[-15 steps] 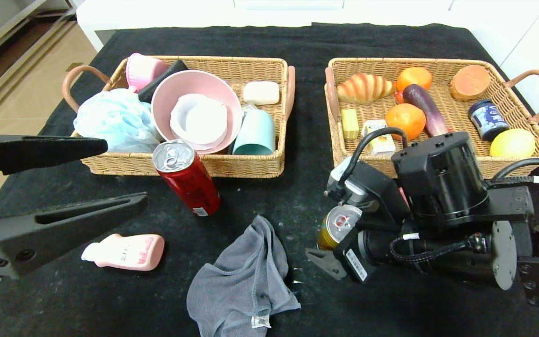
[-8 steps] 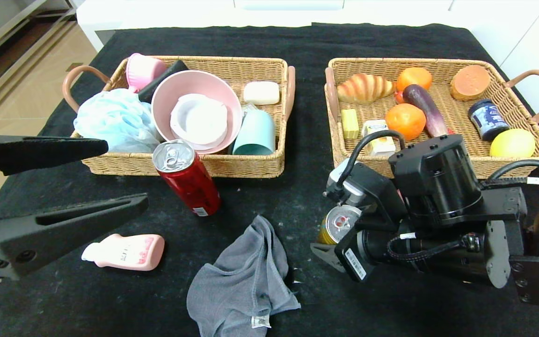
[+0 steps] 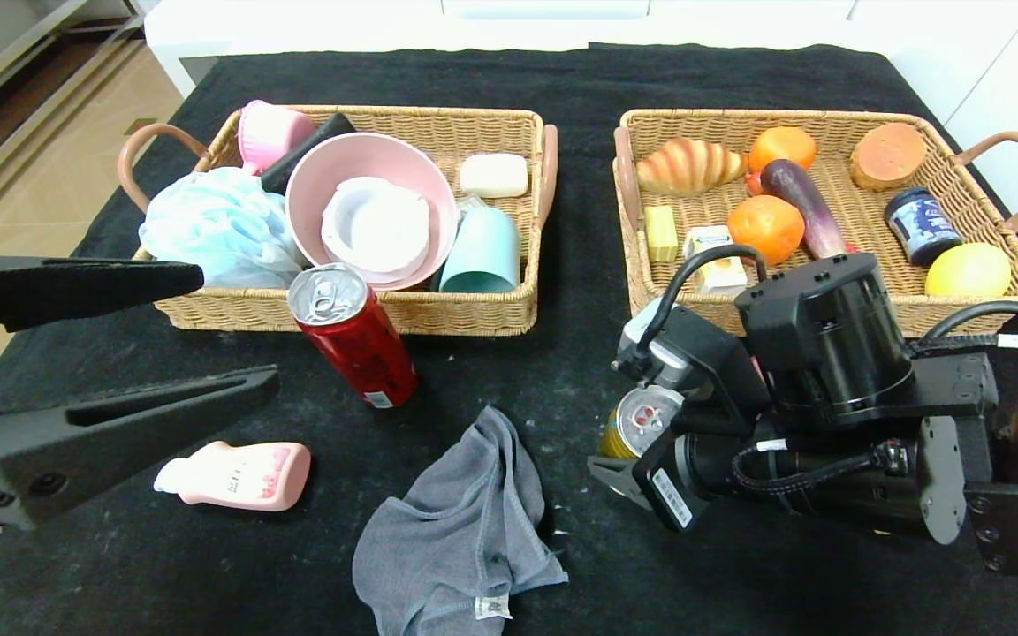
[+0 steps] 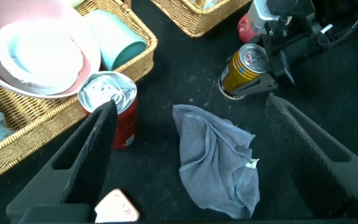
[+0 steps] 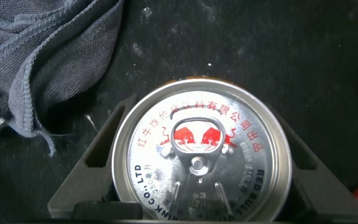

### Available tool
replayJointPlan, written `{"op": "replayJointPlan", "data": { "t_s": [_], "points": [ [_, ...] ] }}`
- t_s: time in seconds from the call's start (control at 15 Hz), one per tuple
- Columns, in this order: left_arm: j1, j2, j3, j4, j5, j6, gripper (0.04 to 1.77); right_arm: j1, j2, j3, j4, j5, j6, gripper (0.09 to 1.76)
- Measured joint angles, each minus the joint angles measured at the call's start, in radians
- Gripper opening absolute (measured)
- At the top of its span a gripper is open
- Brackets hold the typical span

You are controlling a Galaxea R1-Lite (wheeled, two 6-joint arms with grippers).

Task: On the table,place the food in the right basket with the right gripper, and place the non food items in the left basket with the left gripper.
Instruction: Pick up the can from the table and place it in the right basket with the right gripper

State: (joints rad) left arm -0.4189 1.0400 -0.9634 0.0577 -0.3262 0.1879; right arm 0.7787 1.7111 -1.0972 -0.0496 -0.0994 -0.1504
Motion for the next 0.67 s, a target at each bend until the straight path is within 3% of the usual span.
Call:
{"op": "replayJointPlan", "data": {
  "t_s": [0.67],
  "points": [
    [0.0,-0.001,0.0,0.0,0.0,0.0,1.72,0.0,-0.033,-0.035,0.012,0.001,0.001,1.23]
  ]
}}
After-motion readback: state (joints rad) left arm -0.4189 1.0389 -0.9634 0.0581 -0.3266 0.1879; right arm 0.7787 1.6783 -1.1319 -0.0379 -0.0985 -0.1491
